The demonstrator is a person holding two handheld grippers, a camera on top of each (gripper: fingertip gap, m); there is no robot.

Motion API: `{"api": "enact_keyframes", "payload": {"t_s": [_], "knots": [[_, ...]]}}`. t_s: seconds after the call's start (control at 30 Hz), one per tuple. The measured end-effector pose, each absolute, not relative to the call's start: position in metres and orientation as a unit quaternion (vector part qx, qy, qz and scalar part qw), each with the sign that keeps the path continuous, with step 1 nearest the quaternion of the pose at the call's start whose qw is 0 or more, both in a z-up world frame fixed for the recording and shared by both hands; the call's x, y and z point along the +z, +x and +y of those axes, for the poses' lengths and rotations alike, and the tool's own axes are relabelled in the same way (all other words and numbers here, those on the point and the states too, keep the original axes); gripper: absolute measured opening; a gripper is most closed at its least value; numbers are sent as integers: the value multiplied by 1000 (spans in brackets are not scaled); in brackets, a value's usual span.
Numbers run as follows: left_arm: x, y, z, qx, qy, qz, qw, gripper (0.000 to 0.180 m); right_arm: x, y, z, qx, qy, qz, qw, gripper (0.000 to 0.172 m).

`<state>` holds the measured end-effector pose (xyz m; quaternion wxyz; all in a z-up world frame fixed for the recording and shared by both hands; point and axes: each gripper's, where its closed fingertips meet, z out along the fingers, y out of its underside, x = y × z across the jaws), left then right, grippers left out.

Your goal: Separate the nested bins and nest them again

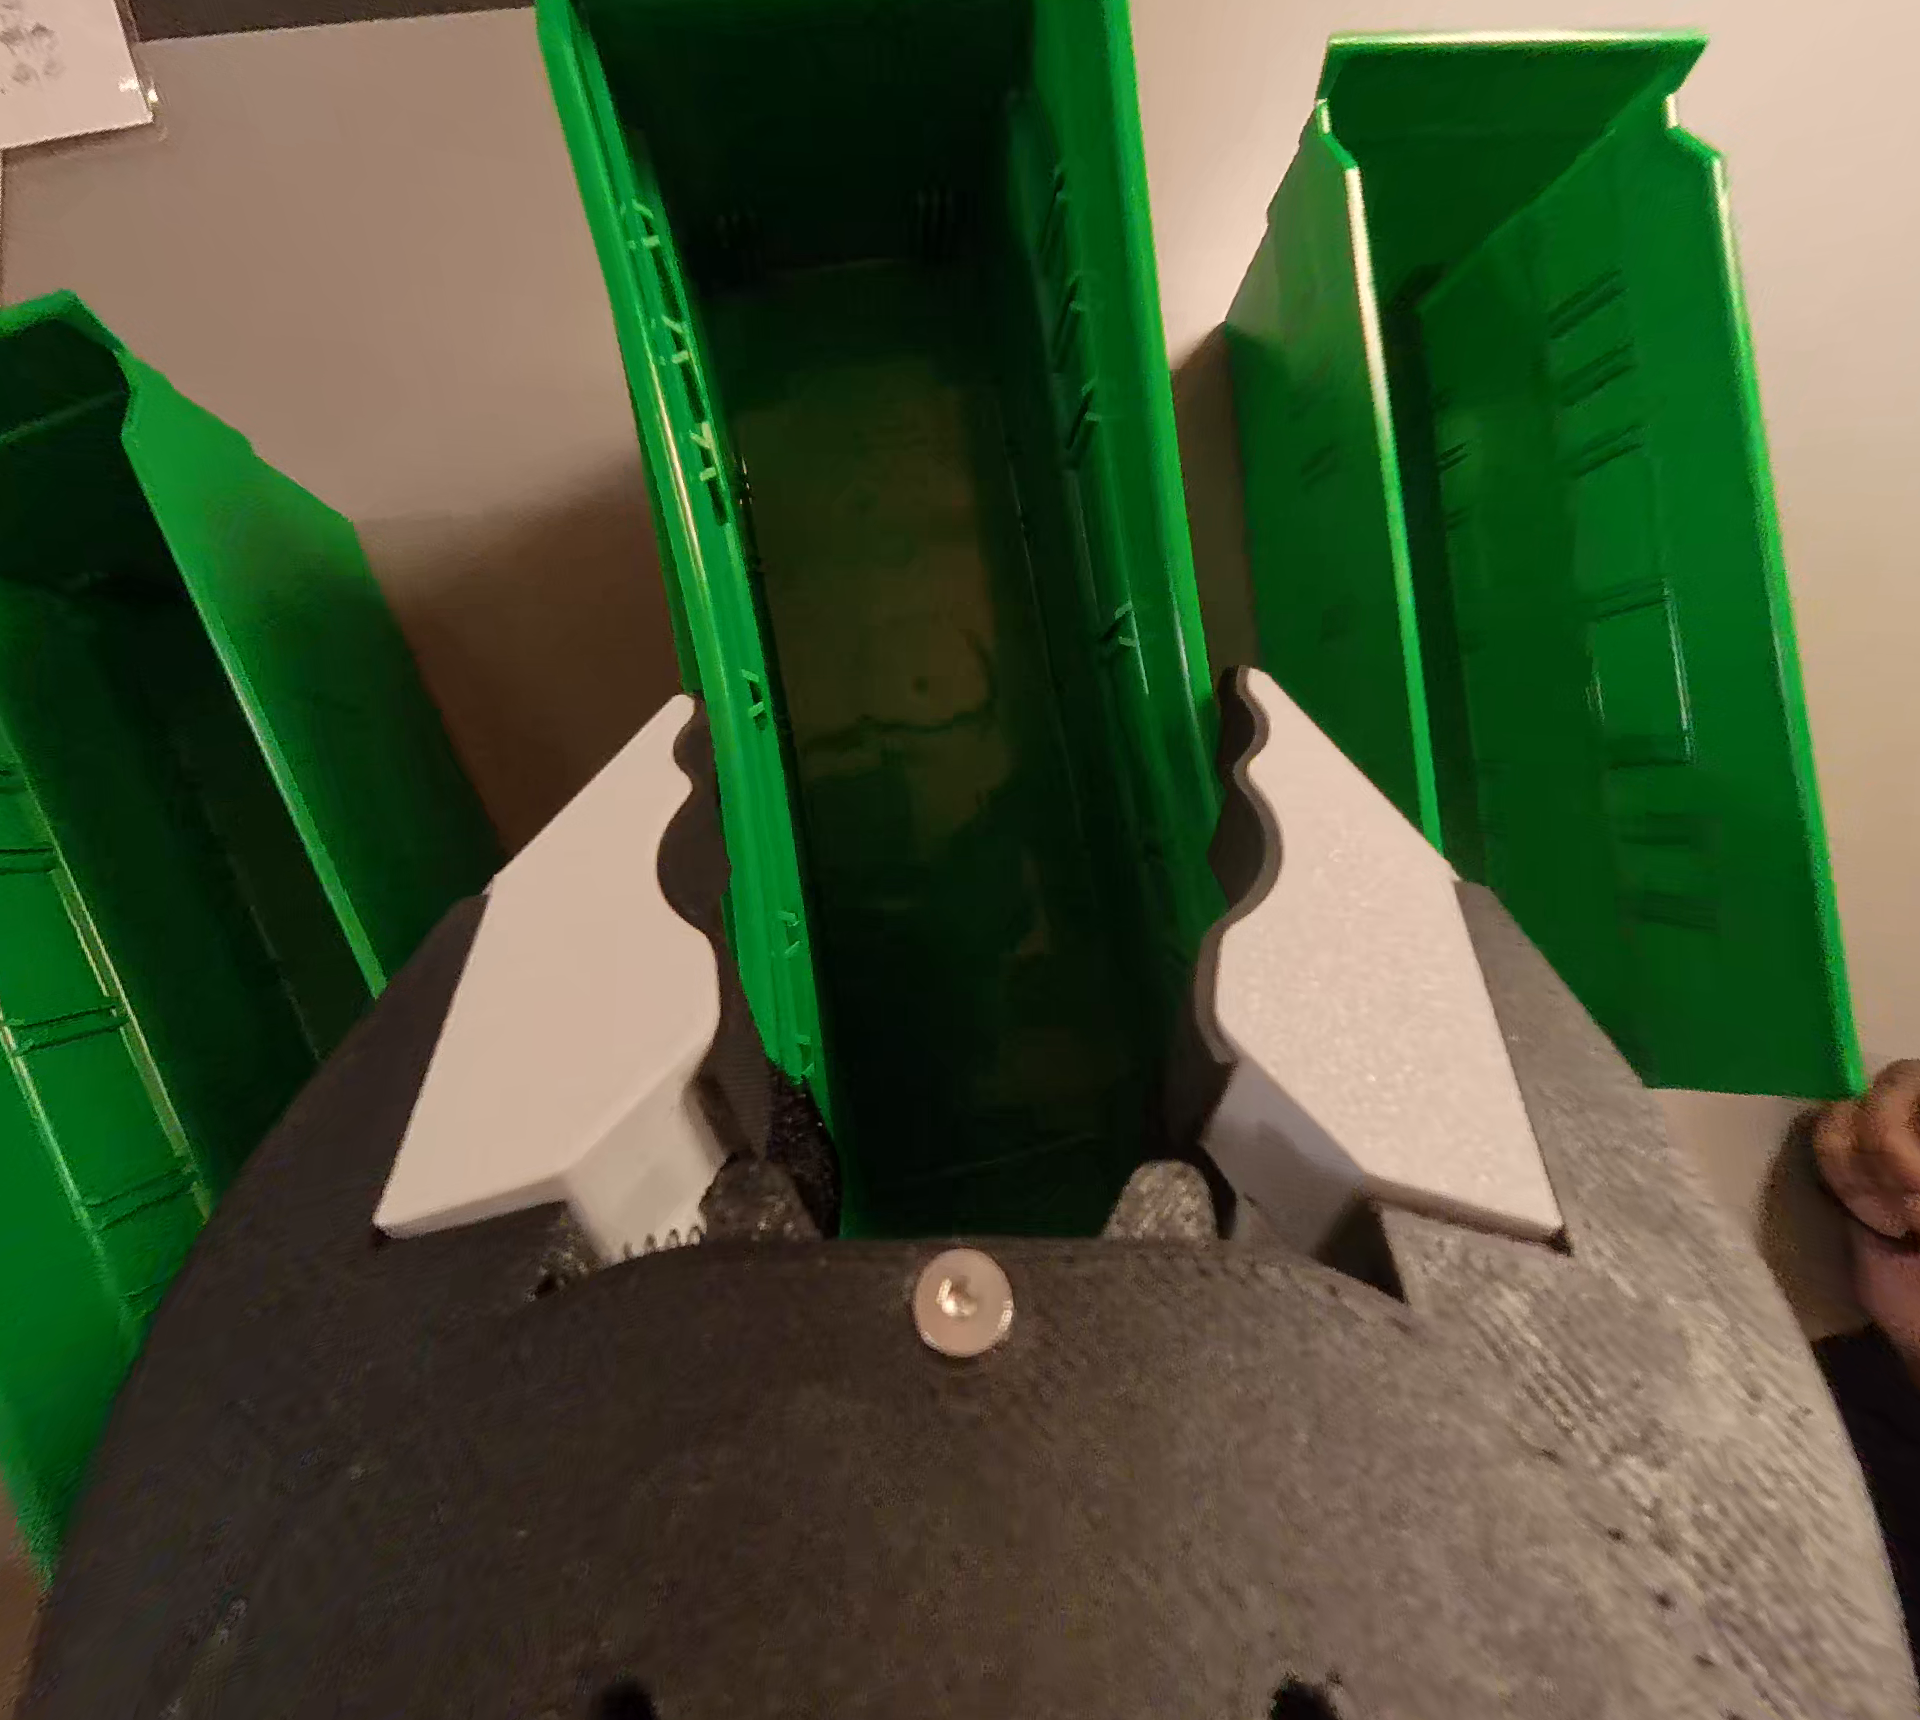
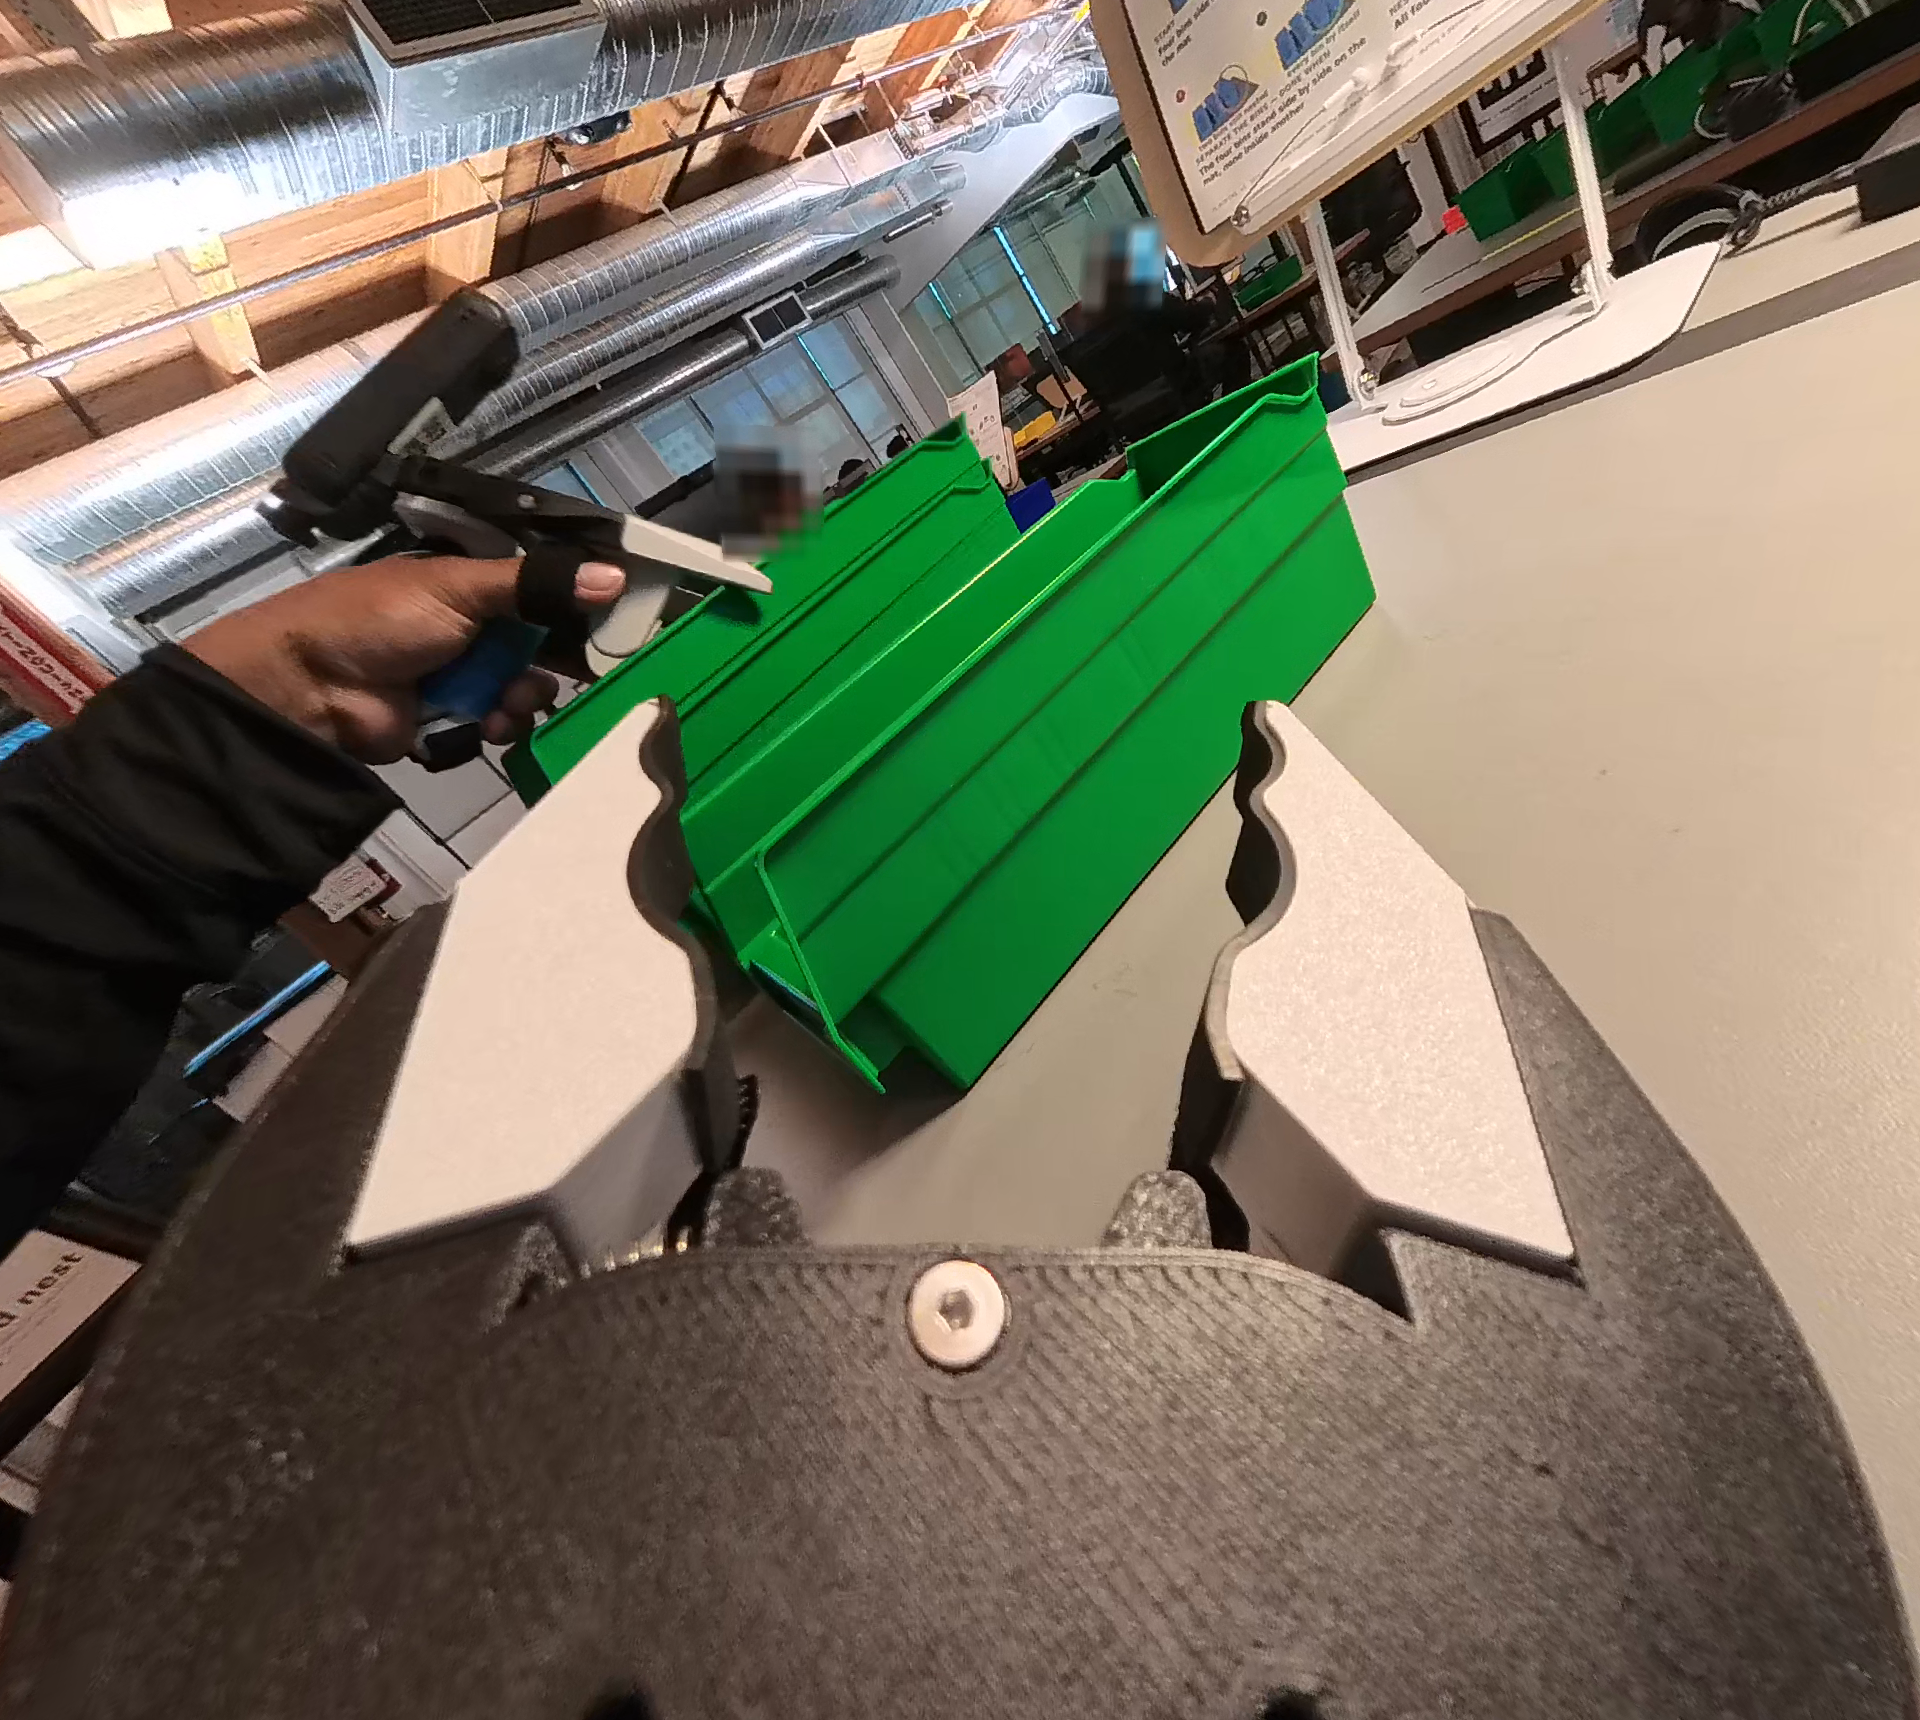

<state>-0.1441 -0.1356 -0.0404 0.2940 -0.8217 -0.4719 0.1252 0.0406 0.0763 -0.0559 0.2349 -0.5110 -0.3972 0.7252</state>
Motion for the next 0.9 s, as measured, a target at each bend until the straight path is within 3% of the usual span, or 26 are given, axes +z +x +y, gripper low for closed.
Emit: {"api": "enact_keyframes", "payload": {"t_s": [0.57,0.9], "knots": [[-14,-143,-140,125,-811,-473,321,95,-56,40,76,726,-510,-398,234,106],[90,-106,-85,107,-784,-424,441,95,-55,40,78,727,-511,-394,236,106]]}}
